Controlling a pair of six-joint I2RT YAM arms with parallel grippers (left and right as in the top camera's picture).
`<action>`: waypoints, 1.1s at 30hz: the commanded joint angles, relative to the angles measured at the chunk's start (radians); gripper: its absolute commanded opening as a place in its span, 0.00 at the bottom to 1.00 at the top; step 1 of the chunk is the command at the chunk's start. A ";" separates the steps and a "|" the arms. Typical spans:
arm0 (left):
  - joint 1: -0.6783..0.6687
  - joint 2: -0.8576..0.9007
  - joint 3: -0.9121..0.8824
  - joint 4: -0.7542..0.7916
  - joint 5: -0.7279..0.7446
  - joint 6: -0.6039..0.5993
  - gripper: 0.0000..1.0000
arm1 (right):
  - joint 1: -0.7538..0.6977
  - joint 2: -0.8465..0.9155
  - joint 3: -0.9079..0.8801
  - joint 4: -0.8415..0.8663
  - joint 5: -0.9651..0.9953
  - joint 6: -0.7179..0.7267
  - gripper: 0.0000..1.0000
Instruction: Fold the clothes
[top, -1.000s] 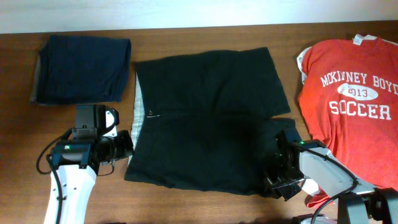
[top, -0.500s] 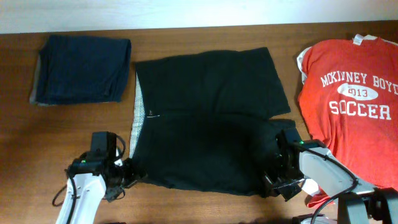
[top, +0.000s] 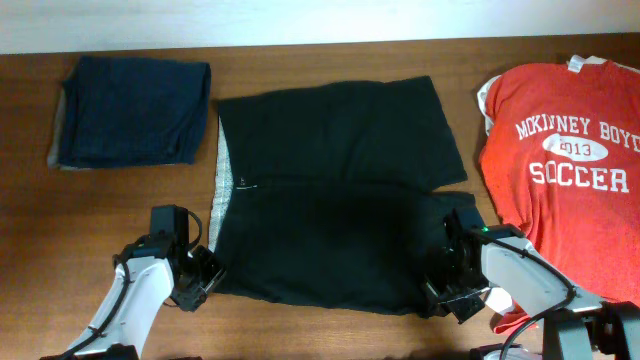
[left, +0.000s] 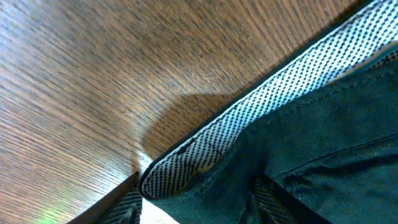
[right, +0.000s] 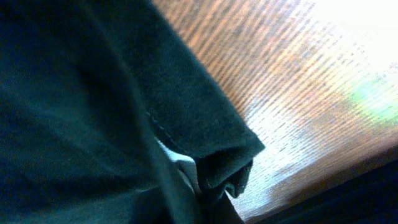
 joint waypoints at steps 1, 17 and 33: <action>0.005 0.010 -0.008 -0.004 0.002 0.027 0.45 | 0.006 0.034 -0.053 0.027 0.121 0.006 0.04; 0.003 -0.335 0.294 -0.342 0.105 0.261 0.01 | 0.006 0.034 0.570 -0.542 0.278 -0.289 0.04; 0.003 -0.386 0.545 -0.518 0.016 0.299 0.01 | 0.006 0.034 0.844 -0.634 0.108 -0.384 0.04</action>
